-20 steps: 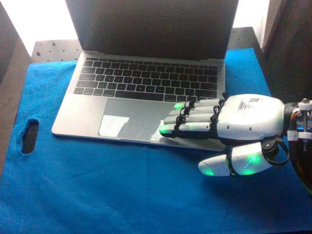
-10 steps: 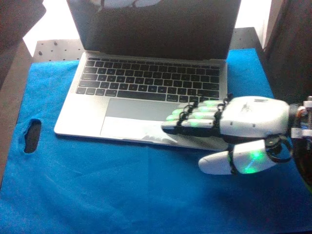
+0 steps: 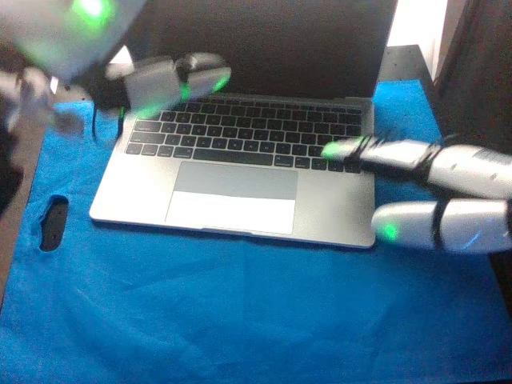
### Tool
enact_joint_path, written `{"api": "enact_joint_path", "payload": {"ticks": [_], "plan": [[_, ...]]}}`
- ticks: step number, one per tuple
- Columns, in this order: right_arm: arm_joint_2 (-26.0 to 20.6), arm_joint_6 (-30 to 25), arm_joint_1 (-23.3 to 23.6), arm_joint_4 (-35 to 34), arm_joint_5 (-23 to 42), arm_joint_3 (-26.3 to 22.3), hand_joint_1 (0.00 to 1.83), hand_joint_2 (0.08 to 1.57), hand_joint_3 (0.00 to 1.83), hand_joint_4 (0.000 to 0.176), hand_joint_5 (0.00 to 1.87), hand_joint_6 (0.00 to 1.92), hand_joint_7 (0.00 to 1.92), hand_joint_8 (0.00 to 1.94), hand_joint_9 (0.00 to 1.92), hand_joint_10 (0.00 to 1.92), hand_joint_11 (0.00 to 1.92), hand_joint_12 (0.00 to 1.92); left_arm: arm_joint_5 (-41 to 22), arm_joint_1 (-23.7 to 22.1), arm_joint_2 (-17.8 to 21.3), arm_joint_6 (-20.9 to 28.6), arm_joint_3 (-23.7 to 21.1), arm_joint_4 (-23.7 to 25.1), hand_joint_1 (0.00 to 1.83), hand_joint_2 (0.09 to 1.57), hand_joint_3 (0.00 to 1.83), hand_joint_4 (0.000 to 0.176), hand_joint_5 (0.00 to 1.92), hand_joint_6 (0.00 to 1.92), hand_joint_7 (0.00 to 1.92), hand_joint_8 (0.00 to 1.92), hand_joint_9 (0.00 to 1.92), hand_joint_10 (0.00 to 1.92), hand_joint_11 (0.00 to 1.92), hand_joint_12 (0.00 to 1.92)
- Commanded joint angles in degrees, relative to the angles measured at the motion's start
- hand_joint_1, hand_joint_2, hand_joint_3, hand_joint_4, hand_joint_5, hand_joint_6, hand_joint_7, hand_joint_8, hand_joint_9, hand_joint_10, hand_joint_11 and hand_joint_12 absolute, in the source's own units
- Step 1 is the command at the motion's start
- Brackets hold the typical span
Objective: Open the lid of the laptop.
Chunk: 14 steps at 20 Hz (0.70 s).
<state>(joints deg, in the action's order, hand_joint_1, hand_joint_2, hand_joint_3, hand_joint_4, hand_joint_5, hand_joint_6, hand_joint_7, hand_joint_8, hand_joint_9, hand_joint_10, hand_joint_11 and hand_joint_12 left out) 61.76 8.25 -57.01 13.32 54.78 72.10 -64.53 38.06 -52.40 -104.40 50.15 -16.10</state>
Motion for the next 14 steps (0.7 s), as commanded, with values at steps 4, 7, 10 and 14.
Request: {"api": "enact_joint_path", "payload": {"ticks": [4,7,10,14], "plan": [[-4.0,3.7,-4.7,-11.6,20.1,-3.2,0.0,1.29,0.0,0.063,0.0,0.0,0.0,0.0,0.0,0.0,0.0,0.0,-13.8,4.2,0.4,14.3,1.1,0.5,0.62,1.04,0.01,0.0,0.0,0.0,0.0,0.0,0.0,0.0,0.0,0.0],[-5.8,4.9,-9.2,-19.3,29.0,-4.9,0.0,1.33,0.01,0.085,0.02,0.01,0.0,0.0,0.0,0.0,0.0,0.0,-15.5,10.0,0.5,28.0,2.8,0.3,0.62,1.1,0.03,0.0,0.0,0.0,0.0,0.0,0.0,0.0,0.0,0.0],[-7.1,4.9,-12.7,-25.2,36.1,-6.2,0.0,1.32,0.0,0.056,0.02,0.0,0.0,0.0,0.0,0.0,0.0,0.0,-17.7,16.8,-2.3,52.3,9.0,1.4,0.58,1.1,0.01,0.0,0.0,0.0,0.0,0.0,0.0,0.0,0.0,0.0],[-7.4,5.1,-15.1,-28.5,36.9,-6.7,0.0,1.35,0.02,0.0,0.03,0.01,0.0,0.0,0.0,0.0,0.0,0.0,-16.1,19.3,-3.4,54.8,10.1,-0.9,0.45,1.1,0.0,0.0,0.05,0.02,0.0,0.0,0.0,0.0,0.0,0.0]]}}
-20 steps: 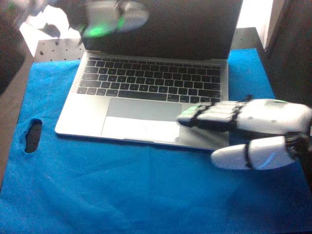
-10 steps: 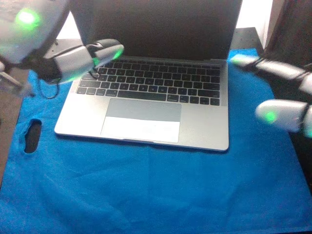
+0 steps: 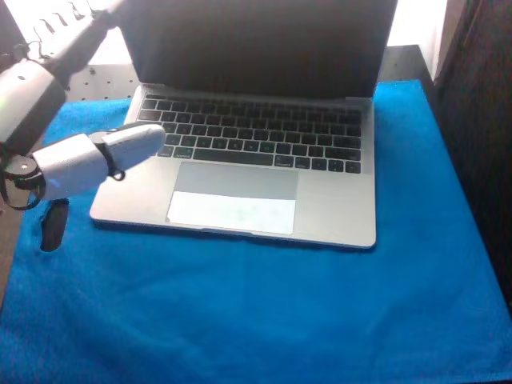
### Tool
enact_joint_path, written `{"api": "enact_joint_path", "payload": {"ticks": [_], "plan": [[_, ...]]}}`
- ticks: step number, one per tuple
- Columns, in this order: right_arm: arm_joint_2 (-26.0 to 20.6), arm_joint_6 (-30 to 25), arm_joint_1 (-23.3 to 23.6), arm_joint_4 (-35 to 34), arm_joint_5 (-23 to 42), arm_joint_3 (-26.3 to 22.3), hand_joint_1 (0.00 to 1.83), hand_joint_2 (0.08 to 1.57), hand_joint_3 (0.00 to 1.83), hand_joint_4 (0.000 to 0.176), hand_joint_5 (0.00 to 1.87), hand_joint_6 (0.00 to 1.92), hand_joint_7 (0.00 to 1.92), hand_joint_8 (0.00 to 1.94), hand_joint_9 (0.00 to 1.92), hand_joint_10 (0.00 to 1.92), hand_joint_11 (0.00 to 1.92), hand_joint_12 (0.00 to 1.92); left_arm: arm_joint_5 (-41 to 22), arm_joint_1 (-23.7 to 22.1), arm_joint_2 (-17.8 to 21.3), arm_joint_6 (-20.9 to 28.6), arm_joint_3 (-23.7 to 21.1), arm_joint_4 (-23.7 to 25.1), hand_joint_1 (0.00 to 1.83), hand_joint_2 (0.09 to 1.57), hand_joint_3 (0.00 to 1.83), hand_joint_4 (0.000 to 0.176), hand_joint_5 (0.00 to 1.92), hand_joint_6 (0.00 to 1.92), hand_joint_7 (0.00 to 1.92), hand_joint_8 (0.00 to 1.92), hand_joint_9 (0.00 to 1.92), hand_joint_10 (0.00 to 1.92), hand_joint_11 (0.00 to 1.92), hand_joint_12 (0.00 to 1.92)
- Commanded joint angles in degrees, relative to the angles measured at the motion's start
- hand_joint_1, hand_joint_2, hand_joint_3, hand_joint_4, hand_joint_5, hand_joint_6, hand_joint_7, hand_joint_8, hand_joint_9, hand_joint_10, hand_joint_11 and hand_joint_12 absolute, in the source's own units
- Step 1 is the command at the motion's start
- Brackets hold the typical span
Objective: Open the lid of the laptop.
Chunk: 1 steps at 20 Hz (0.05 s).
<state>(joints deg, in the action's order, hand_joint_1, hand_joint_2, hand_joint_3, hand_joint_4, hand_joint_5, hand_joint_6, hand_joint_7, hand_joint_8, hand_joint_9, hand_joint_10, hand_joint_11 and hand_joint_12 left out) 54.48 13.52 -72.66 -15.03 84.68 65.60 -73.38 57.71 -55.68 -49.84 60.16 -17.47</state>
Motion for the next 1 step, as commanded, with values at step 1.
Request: {"api": "enact_joint_path", "payload": {"ticks": [1], "plan": [[-0.1,-0.2,0.1,-0.9,7.1,-0.2,0.0,1.35,0.01,0.0,0.03,0.01,0.0,0.0,0.0,0.0,0.0,0.0,-6.1,-0.4,-0.1,0.3,0.3,0.2,0.45,1.09,0.0,0.0,0.07,0.02,0.0,0.0,0.0,0.0,0.0,0.0]]}}
